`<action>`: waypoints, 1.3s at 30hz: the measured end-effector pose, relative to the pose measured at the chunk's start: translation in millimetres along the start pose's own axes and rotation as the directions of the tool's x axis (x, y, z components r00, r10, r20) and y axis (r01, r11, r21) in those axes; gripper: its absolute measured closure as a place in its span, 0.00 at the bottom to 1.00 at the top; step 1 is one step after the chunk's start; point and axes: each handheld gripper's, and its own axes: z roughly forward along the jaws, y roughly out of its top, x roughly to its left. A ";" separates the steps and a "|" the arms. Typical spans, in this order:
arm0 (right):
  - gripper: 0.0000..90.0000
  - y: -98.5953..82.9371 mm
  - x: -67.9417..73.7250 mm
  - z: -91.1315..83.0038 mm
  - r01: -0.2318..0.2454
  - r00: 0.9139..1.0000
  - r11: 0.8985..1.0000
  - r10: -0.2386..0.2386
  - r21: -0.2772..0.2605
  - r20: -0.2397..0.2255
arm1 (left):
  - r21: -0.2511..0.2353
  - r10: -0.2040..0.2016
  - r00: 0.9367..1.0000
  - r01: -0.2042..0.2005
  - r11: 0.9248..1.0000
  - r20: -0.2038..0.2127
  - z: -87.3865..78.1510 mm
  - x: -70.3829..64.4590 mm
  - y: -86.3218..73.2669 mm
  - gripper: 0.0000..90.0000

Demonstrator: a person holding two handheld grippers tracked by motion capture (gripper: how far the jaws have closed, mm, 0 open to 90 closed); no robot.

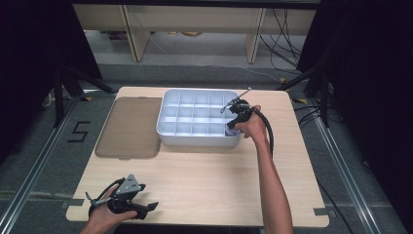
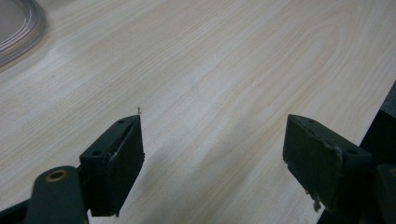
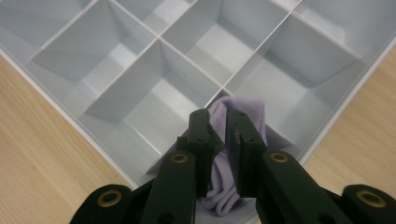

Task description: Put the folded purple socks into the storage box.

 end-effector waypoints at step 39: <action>0.65 -27.4 54.9 -49.2 0.036 0.999 0.980 -0.040 -0.198 -0.015 | -0.002 0.014 1.000 -0.014 1.000 -0.009 -3.8 4.7 1.0 0.22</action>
